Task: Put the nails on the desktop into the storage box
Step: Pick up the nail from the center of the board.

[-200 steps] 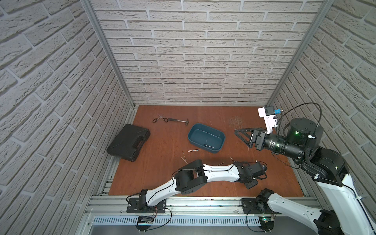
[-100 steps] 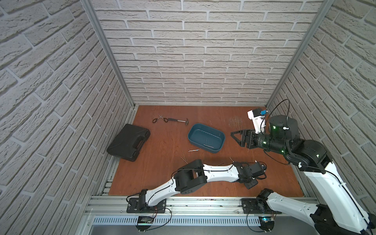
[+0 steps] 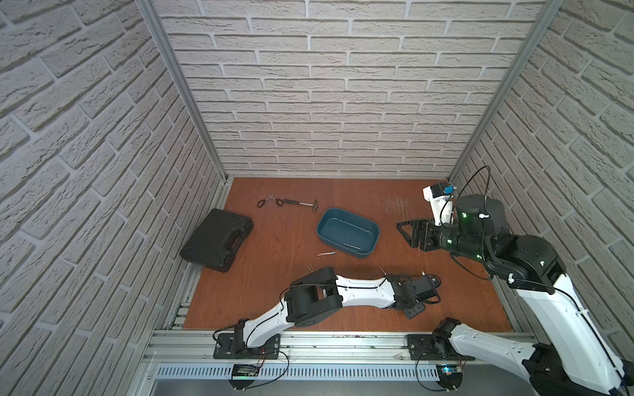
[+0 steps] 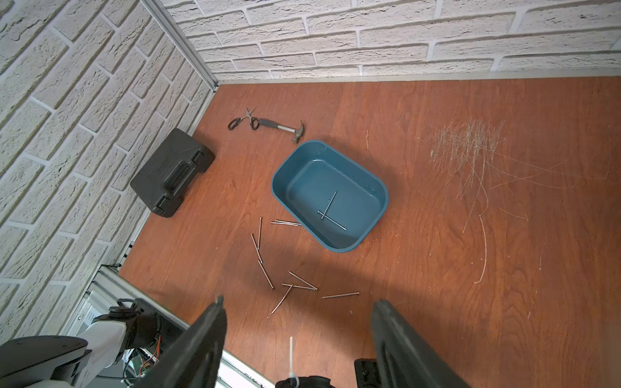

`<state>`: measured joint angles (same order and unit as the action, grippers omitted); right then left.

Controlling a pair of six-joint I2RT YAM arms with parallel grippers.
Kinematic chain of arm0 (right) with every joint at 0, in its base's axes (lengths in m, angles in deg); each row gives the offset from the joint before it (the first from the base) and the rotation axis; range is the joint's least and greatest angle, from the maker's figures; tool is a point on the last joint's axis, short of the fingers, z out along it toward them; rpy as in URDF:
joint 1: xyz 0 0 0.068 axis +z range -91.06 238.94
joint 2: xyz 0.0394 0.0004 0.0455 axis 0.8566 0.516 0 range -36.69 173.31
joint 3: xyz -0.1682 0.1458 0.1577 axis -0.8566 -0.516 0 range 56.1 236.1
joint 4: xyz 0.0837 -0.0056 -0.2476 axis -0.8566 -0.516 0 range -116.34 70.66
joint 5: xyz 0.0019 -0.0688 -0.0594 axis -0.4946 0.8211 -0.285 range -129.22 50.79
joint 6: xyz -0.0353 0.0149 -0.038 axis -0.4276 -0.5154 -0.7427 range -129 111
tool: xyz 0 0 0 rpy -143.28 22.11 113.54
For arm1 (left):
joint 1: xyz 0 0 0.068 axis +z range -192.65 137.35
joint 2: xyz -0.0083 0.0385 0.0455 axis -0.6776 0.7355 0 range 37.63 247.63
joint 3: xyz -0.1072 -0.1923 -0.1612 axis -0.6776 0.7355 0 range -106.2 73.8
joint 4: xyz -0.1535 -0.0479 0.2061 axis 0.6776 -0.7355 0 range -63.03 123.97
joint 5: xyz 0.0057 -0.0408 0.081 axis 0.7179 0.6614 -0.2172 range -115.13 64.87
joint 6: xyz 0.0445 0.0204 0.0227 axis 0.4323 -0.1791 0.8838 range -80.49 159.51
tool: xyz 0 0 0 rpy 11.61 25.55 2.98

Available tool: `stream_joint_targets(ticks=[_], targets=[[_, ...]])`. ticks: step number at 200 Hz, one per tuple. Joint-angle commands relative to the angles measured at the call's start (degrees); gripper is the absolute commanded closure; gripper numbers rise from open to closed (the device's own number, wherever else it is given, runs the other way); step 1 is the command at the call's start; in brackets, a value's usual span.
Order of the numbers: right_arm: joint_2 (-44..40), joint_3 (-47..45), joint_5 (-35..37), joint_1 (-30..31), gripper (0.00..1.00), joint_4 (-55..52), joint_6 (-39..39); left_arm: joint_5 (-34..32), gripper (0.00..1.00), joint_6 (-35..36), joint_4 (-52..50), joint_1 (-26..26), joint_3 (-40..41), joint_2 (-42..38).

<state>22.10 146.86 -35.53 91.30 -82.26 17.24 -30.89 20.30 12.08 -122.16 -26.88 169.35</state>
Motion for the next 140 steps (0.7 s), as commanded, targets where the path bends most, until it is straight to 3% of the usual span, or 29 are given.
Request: stream_joint_targets(ticks=[1, 140], targets=[[0.0, 0.8, 1.5, -0.2, 0.28, 0.7, -0.9, -1.9, 1.0, 0.0, -4.3, 0.4, 3.1, -1.4], [0.3, -6.9, 4.8, -0.3, 0.24, 3.4, -1.4, -8.2, 1.0, -0.2, -2.9, 0.1, 15.4, -15.4]])
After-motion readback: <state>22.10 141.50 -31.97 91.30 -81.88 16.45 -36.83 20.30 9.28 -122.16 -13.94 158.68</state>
